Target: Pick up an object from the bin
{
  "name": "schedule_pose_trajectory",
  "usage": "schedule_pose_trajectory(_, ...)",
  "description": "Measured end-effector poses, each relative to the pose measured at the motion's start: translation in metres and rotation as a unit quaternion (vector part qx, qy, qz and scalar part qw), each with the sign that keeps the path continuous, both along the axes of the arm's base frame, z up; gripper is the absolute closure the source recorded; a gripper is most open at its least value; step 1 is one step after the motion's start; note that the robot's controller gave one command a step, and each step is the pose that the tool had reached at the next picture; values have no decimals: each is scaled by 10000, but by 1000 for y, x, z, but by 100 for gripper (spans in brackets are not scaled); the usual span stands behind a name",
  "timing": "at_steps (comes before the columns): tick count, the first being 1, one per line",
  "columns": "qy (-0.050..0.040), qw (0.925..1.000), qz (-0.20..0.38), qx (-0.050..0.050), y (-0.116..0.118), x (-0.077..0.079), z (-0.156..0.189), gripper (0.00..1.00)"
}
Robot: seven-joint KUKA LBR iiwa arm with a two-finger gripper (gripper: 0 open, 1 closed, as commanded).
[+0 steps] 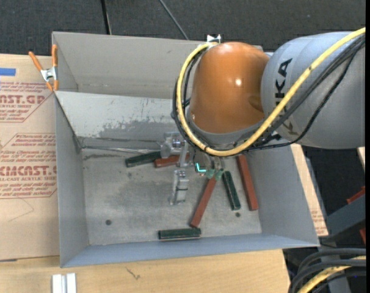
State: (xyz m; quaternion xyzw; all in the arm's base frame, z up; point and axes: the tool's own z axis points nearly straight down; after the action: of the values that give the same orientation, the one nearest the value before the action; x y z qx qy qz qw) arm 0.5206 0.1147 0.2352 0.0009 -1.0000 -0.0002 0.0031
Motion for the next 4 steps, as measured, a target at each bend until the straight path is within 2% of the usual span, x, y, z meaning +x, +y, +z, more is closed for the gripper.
schedule_pose_trajectory(1, -39, 10000, -7, 5, -1, 2, 4, 0)
schedule_pose_trajectory(2, -55, 9993, 369, 7, -48, 23, -28, 0)
schedule_pose_trajectory(3, -64, 9952, 973, -6, -60, 24, -86, 0)
schedule_pose_trajectory(4, -25, 9966, 819, 9, -92, 6, -116, 0)
